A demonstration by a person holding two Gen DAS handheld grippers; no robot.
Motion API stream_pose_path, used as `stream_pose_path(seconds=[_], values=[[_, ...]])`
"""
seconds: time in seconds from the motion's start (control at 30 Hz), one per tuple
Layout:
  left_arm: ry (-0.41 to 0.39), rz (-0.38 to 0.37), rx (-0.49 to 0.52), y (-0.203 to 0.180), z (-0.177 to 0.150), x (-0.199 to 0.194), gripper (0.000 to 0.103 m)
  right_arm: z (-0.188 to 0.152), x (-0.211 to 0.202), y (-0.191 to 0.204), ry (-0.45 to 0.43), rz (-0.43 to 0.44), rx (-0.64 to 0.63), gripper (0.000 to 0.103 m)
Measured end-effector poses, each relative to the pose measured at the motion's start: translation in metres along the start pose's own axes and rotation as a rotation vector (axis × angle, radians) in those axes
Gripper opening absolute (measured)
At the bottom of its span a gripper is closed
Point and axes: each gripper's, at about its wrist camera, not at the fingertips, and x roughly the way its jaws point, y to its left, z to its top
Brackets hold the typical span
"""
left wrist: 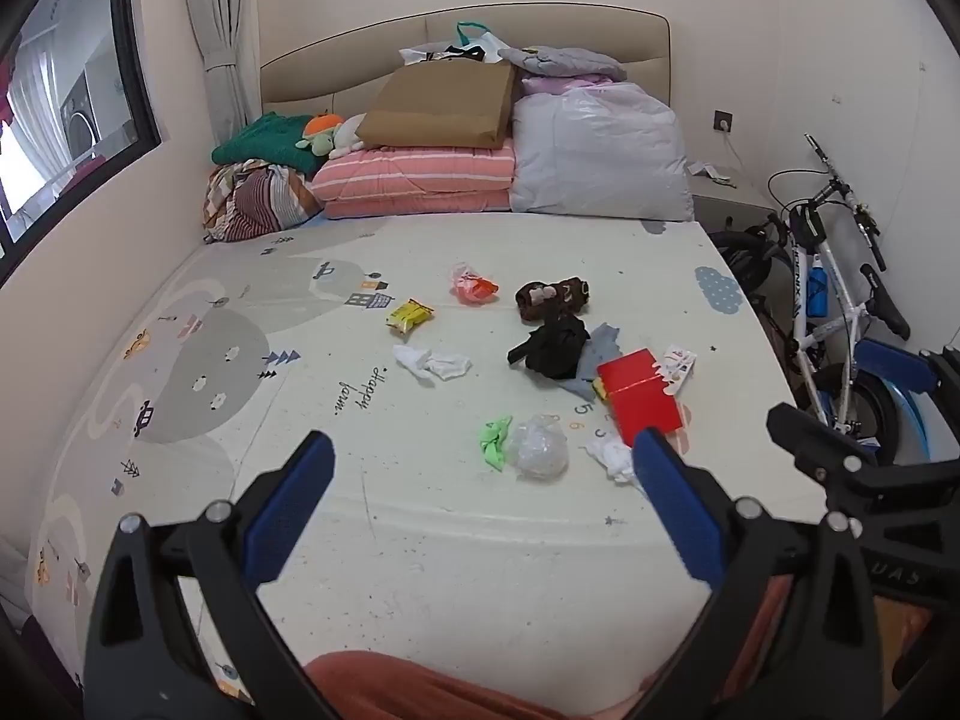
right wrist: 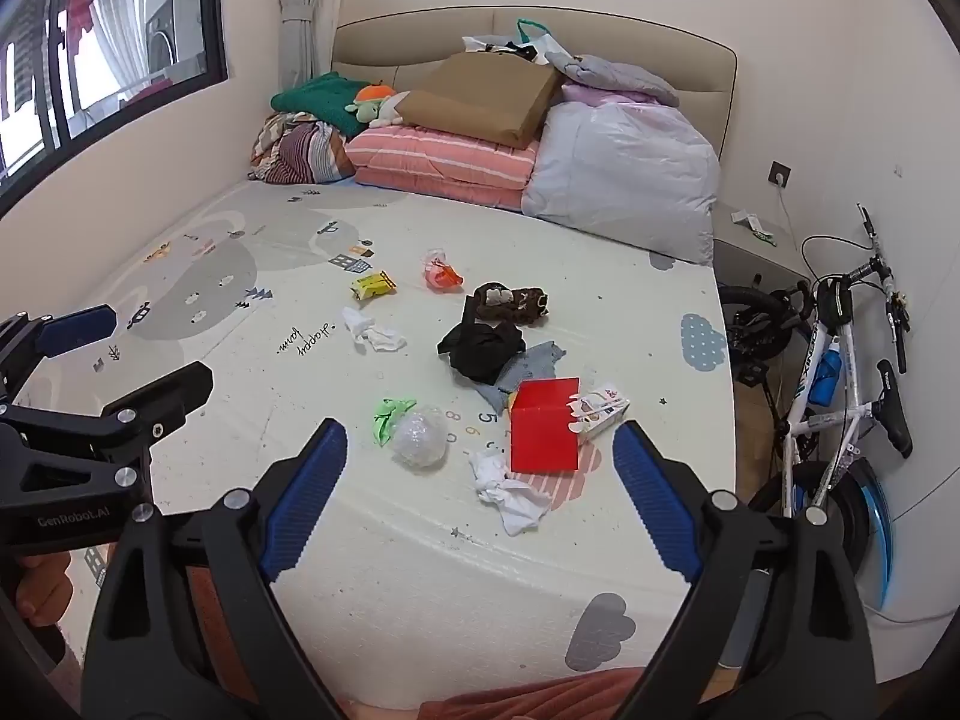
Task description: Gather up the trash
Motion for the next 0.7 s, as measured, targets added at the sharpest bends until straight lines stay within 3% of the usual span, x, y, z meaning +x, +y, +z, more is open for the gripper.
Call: stream_pose_path(seconds=[0.7], values=[[0.000, -0.007, -0.007, 0.007, 0.003, -0.006, 0.099, 0.004, -0.031, 0.003, -0.042, -0.004, 0.002, 0.087]])
